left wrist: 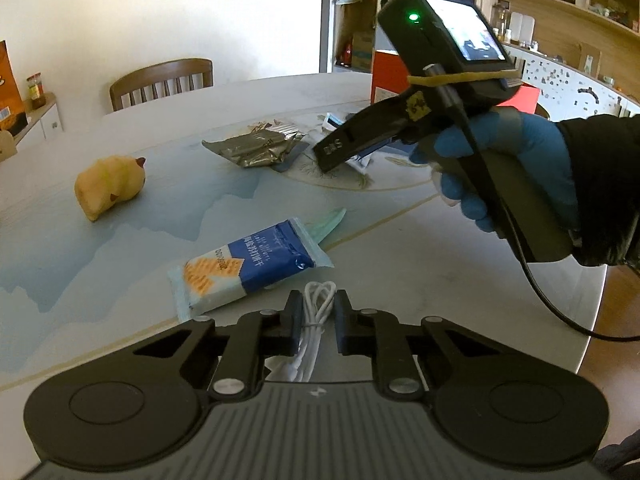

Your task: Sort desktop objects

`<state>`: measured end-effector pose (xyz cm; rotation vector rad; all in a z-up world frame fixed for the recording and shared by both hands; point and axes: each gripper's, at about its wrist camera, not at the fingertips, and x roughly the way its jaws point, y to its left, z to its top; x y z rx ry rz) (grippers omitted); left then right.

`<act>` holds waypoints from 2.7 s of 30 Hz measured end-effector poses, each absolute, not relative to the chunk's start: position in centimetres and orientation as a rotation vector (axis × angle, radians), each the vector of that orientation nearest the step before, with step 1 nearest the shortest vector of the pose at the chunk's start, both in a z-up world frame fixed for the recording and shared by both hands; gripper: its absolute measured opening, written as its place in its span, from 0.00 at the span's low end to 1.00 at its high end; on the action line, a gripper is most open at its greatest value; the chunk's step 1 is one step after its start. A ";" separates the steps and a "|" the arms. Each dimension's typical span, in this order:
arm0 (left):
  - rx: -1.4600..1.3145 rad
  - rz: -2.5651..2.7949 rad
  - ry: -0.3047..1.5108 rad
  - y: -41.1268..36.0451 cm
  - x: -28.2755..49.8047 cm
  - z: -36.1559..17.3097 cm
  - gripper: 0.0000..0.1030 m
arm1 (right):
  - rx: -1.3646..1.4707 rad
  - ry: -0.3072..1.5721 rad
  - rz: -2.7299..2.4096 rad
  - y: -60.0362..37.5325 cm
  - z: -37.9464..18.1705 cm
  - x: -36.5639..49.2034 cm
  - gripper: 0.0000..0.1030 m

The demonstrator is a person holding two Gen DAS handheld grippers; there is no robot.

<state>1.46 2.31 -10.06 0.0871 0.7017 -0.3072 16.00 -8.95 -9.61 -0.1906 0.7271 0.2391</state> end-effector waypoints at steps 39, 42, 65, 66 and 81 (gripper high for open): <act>-0.088 -0.324 0.676 -2.9 6.5 -0.8 0.13 | 0.023 0.794 0.294 -20.8 -1.0 12.4 0.00; -0.098 -0.332 0.684 -3.5 7.3 -0.3 0.13 | 0.045 0.824 0.308 -21.7 -0.5 12.5 0.00; -0.093 -0.349 0.717 -6.0 11.1 0.2 0.13 | -0.134 0.914 0.481 -23.8 -2.4 13.3 0.34; -0.093 -0.347 0.723 -6.0 11.0 0.0 0.13 | -0.152 0.910 0.483 -23.7 -2.7 13.3 0.36; -0.127 -0.268 0.762 -6.1 11.2 -2.0 0.13 | -0.398 0.883 0.772 -23.1 -5.8 15.2 0.78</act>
